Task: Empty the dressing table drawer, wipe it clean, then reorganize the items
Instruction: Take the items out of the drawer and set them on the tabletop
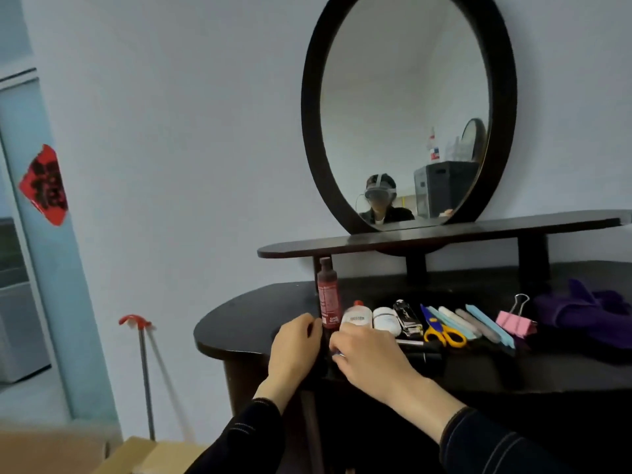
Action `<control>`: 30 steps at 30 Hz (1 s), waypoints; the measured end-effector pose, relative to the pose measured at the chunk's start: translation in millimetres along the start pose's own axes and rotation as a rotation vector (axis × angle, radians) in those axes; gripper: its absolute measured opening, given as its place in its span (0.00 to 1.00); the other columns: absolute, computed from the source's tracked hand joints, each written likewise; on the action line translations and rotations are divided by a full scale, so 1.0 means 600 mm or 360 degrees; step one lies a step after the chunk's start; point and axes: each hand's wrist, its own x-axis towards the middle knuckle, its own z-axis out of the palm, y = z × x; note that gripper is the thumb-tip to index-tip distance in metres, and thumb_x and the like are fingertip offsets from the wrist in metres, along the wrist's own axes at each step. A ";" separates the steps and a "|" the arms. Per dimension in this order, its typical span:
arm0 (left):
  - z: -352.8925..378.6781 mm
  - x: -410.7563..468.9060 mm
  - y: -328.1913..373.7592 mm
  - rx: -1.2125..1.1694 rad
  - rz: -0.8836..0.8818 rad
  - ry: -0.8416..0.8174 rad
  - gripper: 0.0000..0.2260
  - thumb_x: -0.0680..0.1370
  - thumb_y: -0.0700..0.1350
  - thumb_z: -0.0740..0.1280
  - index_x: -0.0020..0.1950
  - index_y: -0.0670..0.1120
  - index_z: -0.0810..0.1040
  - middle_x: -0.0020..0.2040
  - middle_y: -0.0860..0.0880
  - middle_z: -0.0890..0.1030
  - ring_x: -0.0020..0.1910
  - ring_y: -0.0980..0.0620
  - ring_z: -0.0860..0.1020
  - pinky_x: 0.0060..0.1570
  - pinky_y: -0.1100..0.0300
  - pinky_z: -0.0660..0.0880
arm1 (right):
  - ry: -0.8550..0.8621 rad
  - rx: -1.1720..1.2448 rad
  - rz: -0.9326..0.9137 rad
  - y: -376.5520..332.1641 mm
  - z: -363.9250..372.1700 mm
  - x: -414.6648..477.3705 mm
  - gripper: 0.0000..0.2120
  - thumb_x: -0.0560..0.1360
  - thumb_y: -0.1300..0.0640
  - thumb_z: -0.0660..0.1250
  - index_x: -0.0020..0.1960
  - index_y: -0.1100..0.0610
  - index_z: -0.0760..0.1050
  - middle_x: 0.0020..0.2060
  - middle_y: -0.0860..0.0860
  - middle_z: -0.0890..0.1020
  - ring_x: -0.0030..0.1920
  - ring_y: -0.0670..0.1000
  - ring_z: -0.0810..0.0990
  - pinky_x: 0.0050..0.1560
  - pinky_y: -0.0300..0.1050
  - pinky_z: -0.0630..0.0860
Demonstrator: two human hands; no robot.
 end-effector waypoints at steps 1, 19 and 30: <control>0.003 0.003 -0.005 0.0015 0.0061 -0.0033 0.16 0.81 0.50 0.61 0.33 0.51 0.67 0.32 0.53 0.74 0.29 0.57 0.70 0.29 0.61 0.61 | 0.0016 -0.0111 -0.0081 0.000 0.007 0.004 0.07 0.80 0.50 0.62 0.53 0.50 0.76 0.51 0.47 0.78 0.54 0.53 0.78 0.39 0.45 0.66; -0.020 -0.045 -0.022 -0.0166 0.0393 -0.0138 0.21 0.76 0.35 0.62 0.63 0.57 0.74 0.62 0.58 0.75 0.68 0.54 0.68 0.67 0.59 0.65 | 0.0054 0.0004 -0.0016 -0.004 0.004 -0.003 0.08 0.80 0.59 0.66 0.58 0.54 0.74 0.54 0.48 0.72 0.49 0.51 0.77 0.40 0.47 0.78; -0.014 -0.159 -0.030 -0.0368 0.0342 0.0368 0.22 0.82 0.37 0.64 0.76 0.45 0.68 0.75 0.51 0.66 0.76 0.56 0.63 0.75 0.61 0.60 | 0.0425 0.0397 0.0157 -0.008 -0.019 -0.074 0.10 0.78 0.67 0.66 0.56 0.58 0.79 0.52 0.50 0.76 0.49 0.52 0.79 0.48 0.47 0.78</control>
